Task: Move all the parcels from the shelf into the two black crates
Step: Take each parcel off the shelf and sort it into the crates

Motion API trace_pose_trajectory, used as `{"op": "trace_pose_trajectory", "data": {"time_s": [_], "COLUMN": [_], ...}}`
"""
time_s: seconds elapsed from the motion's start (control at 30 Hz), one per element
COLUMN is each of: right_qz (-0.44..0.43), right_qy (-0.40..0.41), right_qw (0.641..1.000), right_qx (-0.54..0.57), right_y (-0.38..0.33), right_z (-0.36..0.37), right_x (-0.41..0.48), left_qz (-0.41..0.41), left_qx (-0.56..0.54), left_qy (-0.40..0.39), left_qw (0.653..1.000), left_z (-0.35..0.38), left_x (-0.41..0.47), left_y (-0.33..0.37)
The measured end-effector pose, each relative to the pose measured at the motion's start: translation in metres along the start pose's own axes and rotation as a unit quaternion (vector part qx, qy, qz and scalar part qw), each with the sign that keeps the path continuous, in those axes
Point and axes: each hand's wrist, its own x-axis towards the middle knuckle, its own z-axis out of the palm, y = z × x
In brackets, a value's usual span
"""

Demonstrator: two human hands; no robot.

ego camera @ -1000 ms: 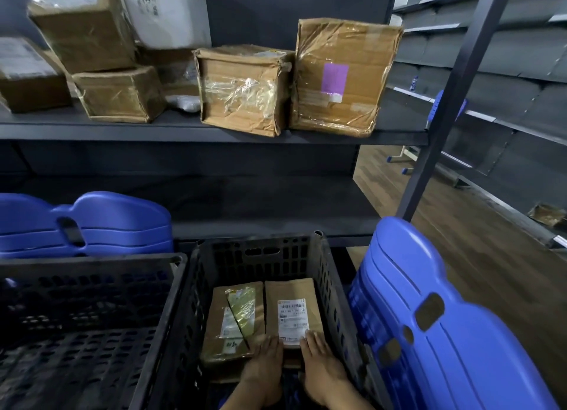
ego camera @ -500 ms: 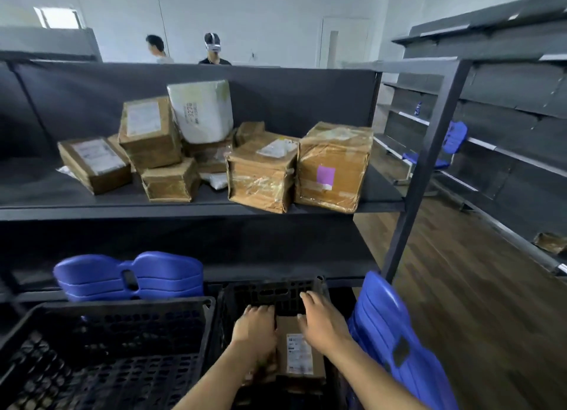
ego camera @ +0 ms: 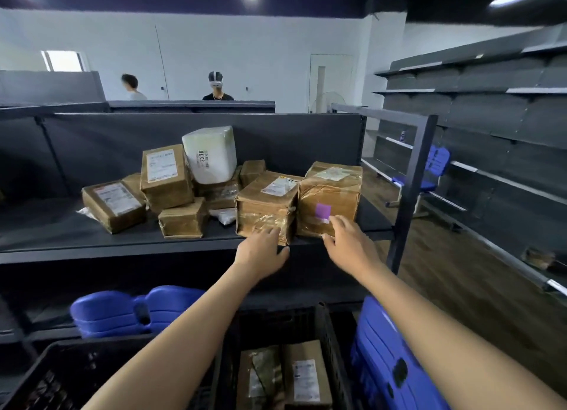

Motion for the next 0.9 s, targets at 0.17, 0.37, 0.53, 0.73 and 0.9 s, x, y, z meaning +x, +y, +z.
{"op": "trace_pose_trajectory", "data": {"time_s": [0.17, 0.37, 0.53, 0.73, 0.9], "right_qz": [0.023, 0.056, 0.088, 0.141, 0.212], "right_qy": [0.029, 0.043, 0.006, -0.041, -0.072], "right_qw": [0.999, 0.997, 0.996, 0.989, 0.97], "right_qx": [0.008, -0.006, 0.003, 0.032, 0.094], "right_y": [0.01, 0.03, 0.045, 0.063, 0.087], "right_z": [-0.027, -0.045, -0.053, -0.044, -0.024], "right_x": [0.036, 0.081, 0.117, 0.153, 0.175], "left_qz": [0.017, 0.025, 0.002, -0.026, -0.063], "left_qx": [-0.009, -0.032, -0.04, -0.061, -0.154], "left_qy": [0.026, 0.053, 0.056, 0.028, -0.017], "left_qw": [0.999, 0.998, 0.998, 0.997, 0.986], "left_z": [-0.028, -0.033, -0.024, -0.012, 0.005], "left_x": [0.033, 0.086, 0.133, 0.188, 0.225], "left_y": [0.017, 0.03, 0.034, 0.038, 0.037]}}
